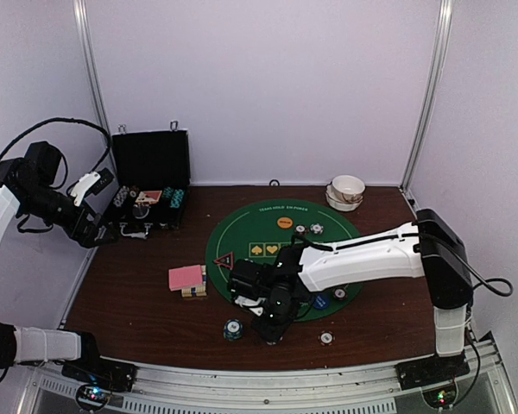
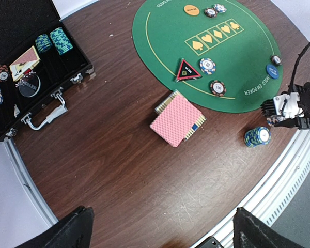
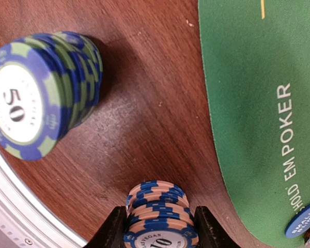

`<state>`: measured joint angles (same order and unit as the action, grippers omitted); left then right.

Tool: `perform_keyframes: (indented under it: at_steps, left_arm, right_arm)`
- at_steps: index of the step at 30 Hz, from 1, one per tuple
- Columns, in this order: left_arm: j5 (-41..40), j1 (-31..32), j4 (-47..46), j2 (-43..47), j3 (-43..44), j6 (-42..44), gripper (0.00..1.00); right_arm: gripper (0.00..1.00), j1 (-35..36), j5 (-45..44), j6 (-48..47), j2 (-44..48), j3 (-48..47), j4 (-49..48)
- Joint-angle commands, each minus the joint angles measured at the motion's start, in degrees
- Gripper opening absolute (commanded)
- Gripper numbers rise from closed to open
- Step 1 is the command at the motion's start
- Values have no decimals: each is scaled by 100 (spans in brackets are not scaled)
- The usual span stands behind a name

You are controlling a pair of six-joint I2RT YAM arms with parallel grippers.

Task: Distribute texas hold em gaming equipment

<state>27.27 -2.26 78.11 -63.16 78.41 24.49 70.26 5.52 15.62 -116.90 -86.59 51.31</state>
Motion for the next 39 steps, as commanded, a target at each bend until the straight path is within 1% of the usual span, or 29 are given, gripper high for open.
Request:
perform_keyframes:
  at_steps: [1,4,9,16,26,27,28,31,33,36,39]
  left_arm:
    - [80,-37,5,58,170,-14,98]
    - [89,-37,13,49,190,-6,98]
    - [100,-37,18,46,192,-6,97]
    - [96,-37,25,59,192,-13,98]
    - [82,-33,37,48,203,-5,98]
    - [86,-37,36,38,201,-6,98]
    - [88,-37,34,32,201,-6,98]
    - [98,-37,38,9,192,-6,98]
    - [100,-35,33,11,192,-6,98]
    - [96,-35,38,20,201,-6,97]
    - [65,-35,35,39,210,-6,97]
  right_arm:
    - [23,-59,-228,-58,401,-281,298]
    - [21,-179,-266,-44,572,-238,350]
    - [19,-628,-266,24,759,146,174]
    - [17,-1125,-253,83,641,676,-285]
    - [16,-1386,-163,174,479,1217,-759]
    - [18,-1398,-164,185,476,1249,-782]
    - [23,-1407,-155,187,484,1280,-787]
    - [46,-1418,-142,171,497,1265,-771]
    - [56,-1418,-156,156,529,1208,-716]
    - [64,-1399,-198,150,647,1018,-569]
    - [67,-1298,-253,107,873,715,-361]
